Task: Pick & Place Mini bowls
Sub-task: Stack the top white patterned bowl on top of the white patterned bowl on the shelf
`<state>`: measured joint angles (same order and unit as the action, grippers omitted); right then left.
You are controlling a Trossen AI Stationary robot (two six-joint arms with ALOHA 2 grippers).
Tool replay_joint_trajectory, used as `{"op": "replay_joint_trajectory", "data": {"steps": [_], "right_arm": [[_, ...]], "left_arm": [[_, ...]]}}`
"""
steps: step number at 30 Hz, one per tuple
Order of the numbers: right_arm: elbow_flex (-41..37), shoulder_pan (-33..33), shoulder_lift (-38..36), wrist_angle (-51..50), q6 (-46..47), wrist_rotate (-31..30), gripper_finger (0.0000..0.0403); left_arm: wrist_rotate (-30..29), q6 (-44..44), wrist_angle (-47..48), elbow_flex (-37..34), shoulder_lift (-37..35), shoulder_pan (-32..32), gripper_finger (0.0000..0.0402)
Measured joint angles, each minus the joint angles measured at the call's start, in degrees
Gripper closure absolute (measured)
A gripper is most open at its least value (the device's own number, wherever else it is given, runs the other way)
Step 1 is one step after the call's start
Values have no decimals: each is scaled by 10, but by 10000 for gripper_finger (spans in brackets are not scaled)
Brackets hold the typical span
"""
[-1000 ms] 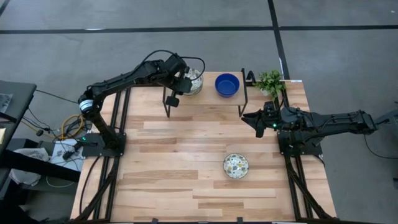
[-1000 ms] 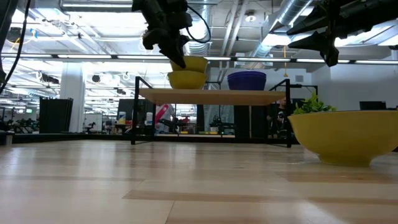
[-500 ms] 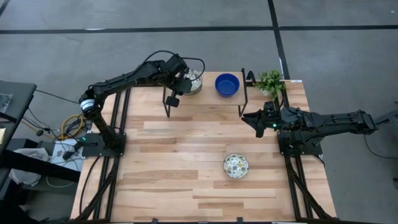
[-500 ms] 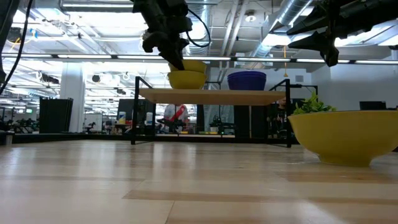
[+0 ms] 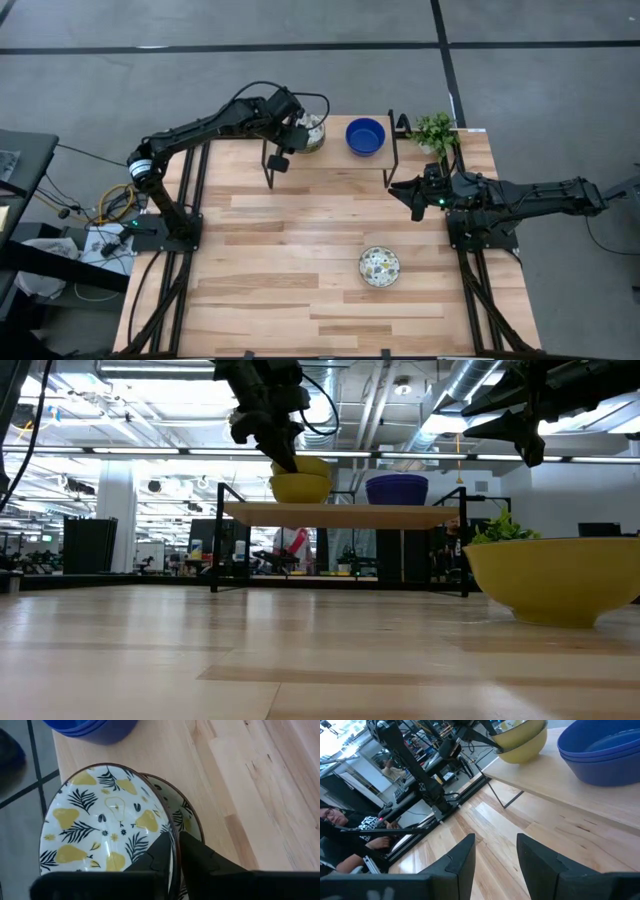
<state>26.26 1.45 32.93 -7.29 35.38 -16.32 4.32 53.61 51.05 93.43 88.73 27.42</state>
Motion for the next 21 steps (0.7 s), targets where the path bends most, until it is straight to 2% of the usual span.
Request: {"op": "replay_joint_trajectory", "data": {"steps": [12, 21], "right_arm": [[0, 0, 0, 0, 1, 0, 270], [0, 0, 0, 0, 2, 0, 270]], "left_arm": [[0, -18, -6, -14, -1, 0, 362], [-1, -31, -12, -14, -1, 0, 332]]}}
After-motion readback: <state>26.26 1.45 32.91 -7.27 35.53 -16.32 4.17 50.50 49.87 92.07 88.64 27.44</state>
